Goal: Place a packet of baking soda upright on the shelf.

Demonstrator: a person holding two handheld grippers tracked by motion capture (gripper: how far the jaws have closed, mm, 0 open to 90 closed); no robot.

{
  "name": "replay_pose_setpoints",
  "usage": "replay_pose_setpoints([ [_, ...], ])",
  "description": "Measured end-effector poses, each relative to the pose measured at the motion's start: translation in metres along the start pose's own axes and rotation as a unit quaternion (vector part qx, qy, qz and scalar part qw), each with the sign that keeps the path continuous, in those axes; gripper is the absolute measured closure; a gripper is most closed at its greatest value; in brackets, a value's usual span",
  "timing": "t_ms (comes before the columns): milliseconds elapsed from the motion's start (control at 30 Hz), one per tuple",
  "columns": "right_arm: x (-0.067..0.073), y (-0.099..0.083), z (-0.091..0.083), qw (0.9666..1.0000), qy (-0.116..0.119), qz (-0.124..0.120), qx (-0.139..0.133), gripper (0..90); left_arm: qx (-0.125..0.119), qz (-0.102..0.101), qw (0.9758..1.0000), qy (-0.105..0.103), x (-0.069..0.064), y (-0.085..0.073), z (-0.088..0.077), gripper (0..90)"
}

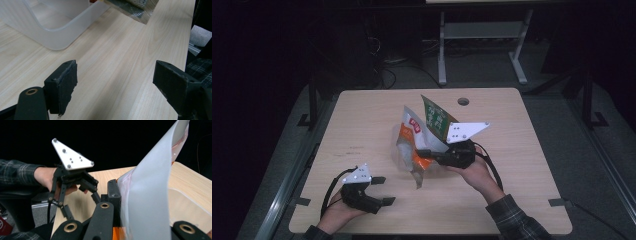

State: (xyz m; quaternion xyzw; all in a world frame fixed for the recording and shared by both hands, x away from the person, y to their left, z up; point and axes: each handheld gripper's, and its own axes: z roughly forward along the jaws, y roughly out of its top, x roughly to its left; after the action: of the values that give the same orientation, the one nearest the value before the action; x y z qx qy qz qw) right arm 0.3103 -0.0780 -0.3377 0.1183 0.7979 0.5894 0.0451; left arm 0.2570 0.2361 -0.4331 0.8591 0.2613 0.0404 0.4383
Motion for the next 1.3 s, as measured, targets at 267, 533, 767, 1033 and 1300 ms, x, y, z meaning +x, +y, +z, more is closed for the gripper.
replay_pose_setpoints([
  [267, -0.007, 0.007, 0.014, 0.9998, -0.019, 0.001, -0.004, 90.0, -0.002, 0.001, 1.0, 0.0, 0.0, 0.0, -0.001, 19.0],
  [533, -0.014, 0.008, 0.024, 0.9996, -0.028, 0.008, -0.001, 90.0, -0.002, 0.0, 1.0, -0.001, 0.001, 0.0, -0.001, 19.0],
  [767, -0.021, 0.007, 0.028, 0.9992, -0.039, 0.008, 0.004, 90.0, 0.001, -0.001, 1.0, -0.002, 0.001, 0.0, 0.0, 19.0],
  [1033, -0.033, 0.008, 0.032, 0.9987, -0.049, 0.008, 0.008, 90.0, 0.003, -0.004, 1.0, -0.004, 0.001, -0.001, 0.0, 19.0],
  [1300, -0.041, 0.011, 0.038, 0.9983, -0.056, -0.001, 0.019, 90.0, 0.002, -0.004, 1.0, -0.002, 0.001, 0.0, 0.0, 19.0],
])
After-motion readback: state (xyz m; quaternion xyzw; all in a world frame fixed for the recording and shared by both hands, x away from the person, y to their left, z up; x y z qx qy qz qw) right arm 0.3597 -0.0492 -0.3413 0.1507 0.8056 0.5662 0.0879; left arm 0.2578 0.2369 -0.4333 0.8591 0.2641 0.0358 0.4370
